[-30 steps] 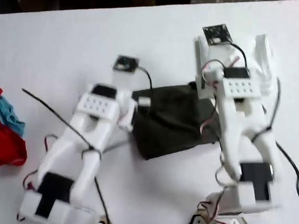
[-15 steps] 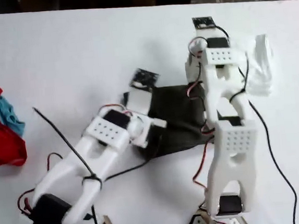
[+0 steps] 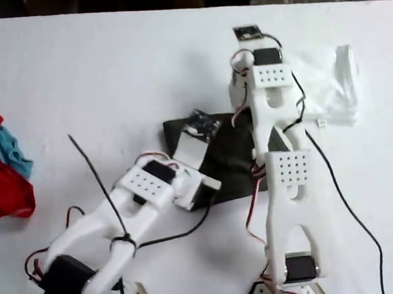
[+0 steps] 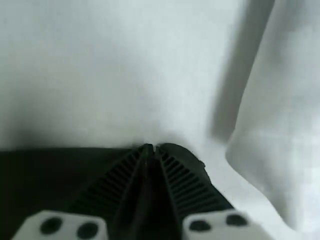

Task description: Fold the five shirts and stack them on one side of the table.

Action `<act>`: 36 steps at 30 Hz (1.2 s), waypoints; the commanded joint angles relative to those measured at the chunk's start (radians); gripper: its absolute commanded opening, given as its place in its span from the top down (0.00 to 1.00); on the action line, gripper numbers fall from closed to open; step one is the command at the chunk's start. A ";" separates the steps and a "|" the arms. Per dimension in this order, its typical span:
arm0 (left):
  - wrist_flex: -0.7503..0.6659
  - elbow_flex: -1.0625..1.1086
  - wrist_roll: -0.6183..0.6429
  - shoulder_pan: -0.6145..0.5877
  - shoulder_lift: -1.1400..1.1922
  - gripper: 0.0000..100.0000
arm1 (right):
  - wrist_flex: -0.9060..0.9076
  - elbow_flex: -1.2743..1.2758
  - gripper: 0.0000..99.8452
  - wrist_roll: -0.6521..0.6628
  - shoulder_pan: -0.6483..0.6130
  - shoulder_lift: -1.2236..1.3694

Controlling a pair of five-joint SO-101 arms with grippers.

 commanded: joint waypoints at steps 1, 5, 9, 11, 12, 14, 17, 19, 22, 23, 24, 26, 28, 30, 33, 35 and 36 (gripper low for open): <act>-0.012 0.001 -0.006 -0.066 -0.035 0.90 | 0.013 -0.043 0.98 0.002 0.051 0.005; -0.018 -0.001 -0.069 -0.103 -0.035 0.90 | 0.018 -0.066 0.98 0.003 0.059 -0.015; -0.023 0.001 -0.084 -0.121 -0.035 0.90 | 0.018 -0.098 0.98 0.003 0.058 -0.030; -0.020 -0.001 -0.084 -0.121 -0.035 0.90 | 0.019 -0.118 0.98 0.003 0.054 -0.031; -0.018 -0.002 -0.084 -0.118 -0.037 0.90 | 0.027 -0.135 0.98 0.003 0.051 -0.031; -0.017 -0.004 -0.084 -0.112 -0.041 0.90 | 0.047 -0.189 0.98 0.003 0.038 -0.031; -0.017 -0.007 -0.083 -0.109 -0.044 0.90 | 0.061 -0.245 0.98 0.003 0.015 -0.022; -0.008 -0.007 -0.083 -0.107 -0.044 0.90 | 0.056 -0.247 0.98 0.003 0.008 -0.019; 0.015 -0.005 -0.086 -0.069 -0.044 0.90 | 0.039 -0.239 0.98 0.003 0.010 0.016; 0.015 -0.004 -0.087 -0.051 -0.044 0.90 | 0.038 -0.239 0.98 0.003 0.012 0.036; 0.011 -0.001 -0.087 -0.034 -0.044 0.90 | 0.038 -0.241 0.98 0.003 0.016 0.058; 0.011 -0.005 -0.084 -0.011 -0.038 0.90 | 0.041 -0.250 0.98 0.003 0.028 0.088; 0.009 -0.005 -0.084 -0.006 -0.037 0.90 | 0.042 -0.250 0.98 0.003 0.048 0.094; 0.009 -0.004 -0.084 -0.012 -0.037 0.90 | 0.044 -0.250 0.98 0.003 0.073 0.093; 0.009 -0.001 -0.084 -0.012 -0.037 0.90 | 0.065 -0.250 0.98 0.003 0.101 0.085; 0.009 -0.004 -0.084 -0.012 -0.037 0.90 | 0.088 -0.250 0.98 0.003 0.108 0.073; 0.009 -0.005 -0.084 -0.012 -0.037 0.90 | 0.101 -0.250 0.98 0.003 0.110 0.059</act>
